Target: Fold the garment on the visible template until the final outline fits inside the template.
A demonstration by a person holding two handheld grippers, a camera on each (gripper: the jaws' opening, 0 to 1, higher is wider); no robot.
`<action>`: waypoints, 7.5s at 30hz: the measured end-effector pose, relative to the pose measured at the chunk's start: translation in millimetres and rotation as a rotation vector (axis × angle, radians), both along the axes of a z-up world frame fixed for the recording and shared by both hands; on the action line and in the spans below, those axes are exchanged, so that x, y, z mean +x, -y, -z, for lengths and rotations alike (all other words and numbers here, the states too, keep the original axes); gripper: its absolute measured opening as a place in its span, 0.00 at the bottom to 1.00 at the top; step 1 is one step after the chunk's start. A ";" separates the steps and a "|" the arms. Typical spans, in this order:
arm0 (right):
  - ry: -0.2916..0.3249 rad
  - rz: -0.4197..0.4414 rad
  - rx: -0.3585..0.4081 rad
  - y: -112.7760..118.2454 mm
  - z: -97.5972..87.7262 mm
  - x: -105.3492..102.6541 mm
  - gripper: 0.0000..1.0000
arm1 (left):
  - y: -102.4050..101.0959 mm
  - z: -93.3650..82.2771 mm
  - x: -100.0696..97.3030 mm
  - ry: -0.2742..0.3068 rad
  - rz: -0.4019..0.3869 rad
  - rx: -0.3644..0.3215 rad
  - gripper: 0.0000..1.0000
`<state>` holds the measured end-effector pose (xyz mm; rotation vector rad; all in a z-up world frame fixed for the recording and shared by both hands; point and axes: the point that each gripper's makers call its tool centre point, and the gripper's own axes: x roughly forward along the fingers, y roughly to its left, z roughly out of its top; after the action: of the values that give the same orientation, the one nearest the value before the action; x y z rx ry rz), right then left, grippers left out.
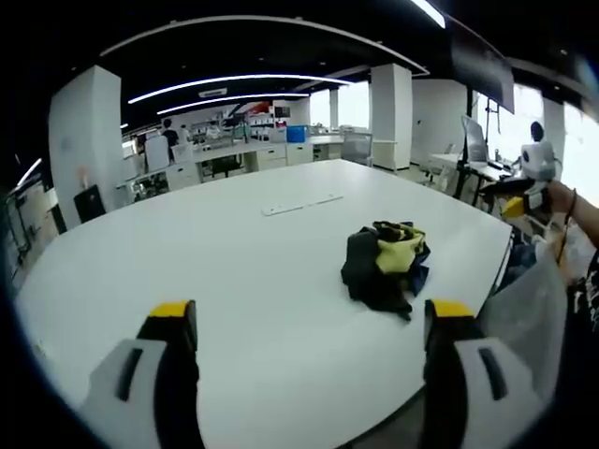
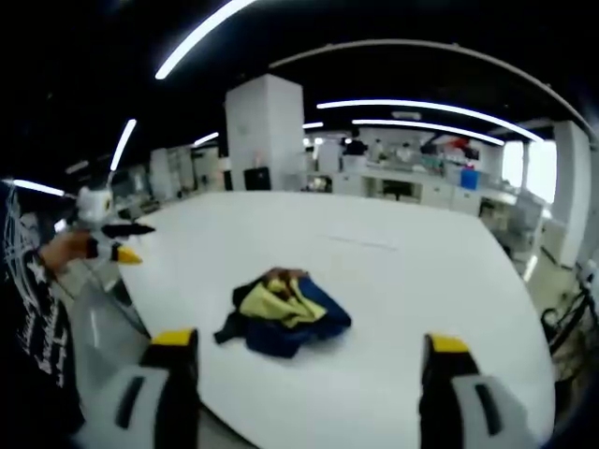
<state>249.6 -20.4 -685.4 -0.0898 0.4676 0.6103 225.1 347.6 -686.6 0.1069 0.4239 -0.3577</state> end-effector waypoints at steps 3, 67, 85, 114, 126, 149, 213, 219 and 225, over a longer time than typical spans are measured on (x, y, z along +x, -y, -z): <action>0.000 0.004 0.000 1.3 0.3 0.2 0.99 | 0.9 -0.5 0.4 0.001 0.002 -0.002 0.99; -0.006 -0.118 0.018 -28.6 15.0 48.4 0.77 | 50.4 9.2 57.9 0.002 0.183 -0.161 0.82; -0.044 -0.222 0.009 -59.3 32.6 90.6 0.53 | 93.3 42.0 100.1 -0.062 0.327 -0.144 0.66; -0.161 -0.348 -0.027 -94.2 92.8 131.4 0.31 | 142.3 82.0 172.6 -0.106 0.390 -0.205 0.39; -0.196 -0.331 -0.031 -92.7 109.0 119.4 0.22 | 161.1 104.9 170.4 -0.177 0.419 -0.244 0.32; -0.162 -0.342 -0.083 -86.6 111.6 98.6 0.05 | 187.3 115.4 151.6 -0.267 0.521 -0.289 0.31; 0.098 -0.224 -0.098 -63.4 4.5 163.0 0.00 | 53.5 -25.3 185.6 0.104 0.131 -0.420 0.00; 0.096 -0.175 -0.123 -60.0 8.5 190.8 0.00 | 38.6 -21.0 197.3 0.107 0.086 -0.399 0.00; 0.092 -0.120 -0.124 -58.6 11.2 222.4 0.00 | 24.6 -16.6 213.8 0.104 0.042 -0.383 0.00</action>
<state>472.0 38.2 -696.6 -0.2641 0.4127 0.6911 438.9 323.0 -670.0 -0.2381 0.2452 -0.4667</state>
